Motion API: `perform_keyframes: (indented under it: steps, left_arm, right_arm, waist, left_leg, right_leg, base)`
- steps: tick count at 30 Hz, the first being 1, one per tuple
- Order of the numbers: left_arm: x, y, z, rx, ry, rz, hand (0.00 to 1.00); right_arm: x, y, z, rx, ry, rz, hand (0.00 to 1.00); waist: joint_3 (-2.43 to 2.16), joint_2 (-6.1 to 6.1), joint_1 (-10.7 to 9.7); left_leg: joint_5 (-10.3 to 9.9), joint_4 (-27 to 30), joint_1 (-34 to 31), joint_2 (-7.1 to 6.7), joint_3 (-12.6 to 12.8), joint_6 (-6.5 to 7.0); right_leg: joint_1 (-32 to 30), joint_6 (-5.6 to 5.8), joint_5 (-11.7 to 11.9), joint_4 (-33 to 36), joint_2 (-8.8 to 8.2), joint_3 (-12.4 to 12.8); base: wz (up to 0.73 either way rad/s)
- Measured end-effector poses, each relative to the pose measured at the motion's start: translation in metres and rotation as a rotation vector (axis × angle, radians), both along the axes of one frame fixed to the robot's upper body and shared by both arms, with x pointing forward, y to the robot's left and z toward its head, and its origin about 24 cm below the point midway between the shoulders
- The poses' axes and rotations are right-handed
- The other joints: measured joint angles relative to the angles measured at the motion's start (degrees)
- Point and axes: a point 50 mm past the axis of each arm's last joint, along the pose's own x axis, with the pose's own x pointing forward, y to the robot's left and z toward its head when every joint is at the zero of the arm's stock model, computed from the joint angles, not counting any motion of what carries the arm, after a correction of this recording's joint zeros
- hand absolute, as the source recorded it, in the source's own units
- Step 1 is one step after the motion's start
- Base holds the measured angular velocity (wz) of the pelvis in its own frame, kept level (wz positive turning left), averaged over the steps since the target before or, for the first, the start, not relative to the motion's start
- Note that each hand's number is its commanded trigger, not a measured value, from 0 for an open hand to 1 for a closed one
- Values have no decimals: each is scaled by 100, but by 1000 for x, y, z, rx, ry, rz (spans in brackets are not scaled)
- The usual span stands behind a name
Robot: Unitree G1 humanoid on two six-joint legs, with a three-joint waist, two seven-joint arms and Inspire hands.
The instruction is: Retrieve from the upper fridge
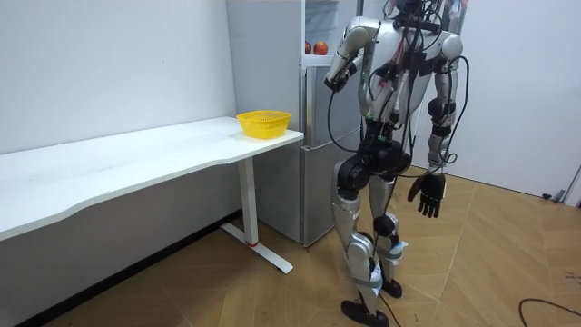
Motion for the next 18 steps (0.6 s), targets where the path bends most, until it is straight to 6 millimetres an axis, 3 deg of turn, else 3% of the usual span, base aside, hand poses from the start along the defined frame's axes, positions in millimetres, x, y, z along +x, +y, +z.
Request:
perform_keyframes:
  steps: [6, 11, 14, 18]
  left_arm:
    - [1, 1, 1, -7, 7, 24, 0]
    - [-2, 14, 16, -53, -59, 74, 0]
    - [-6, 26, 27, -67, -167, 166, 0]
    - [-8, 67, 48, -55, -443, 477, 0]
  right_arm:
    - [1, -2, 1, 2, -9, -39, 0]
    - [0, -4, 1, -14, -22, -55, 0]
    - [0, -4, 1, -30, -34, -48, 0]
    - [-7, -5, 1, -36, -55, -89, 0]
  waist:
    - [15, -23, 77]
    - [25, -39, 225]
    - [37, -65, 484]
    - [18, -102, 1136]
  left_leg:
    - [0, -5, -4, -16, 29, 0]
    - [0, -5, -45, -4, -8, -1]
    - [1, -17, -55, -1, -146, -1]
    - [14, -30, -140, -7, -527, -21]
  right_leg:
    - [-45, -2, 1, 7, 10, 19]
    - [-92, -6, 5, 81, 18, -31]
    - [-79, -16, 8, 86, 4, -158]
    - [-63, -35, 9, 91, -19, -413]
  base:
    - [-2]
    - [2]
    - [15]
    - [31]
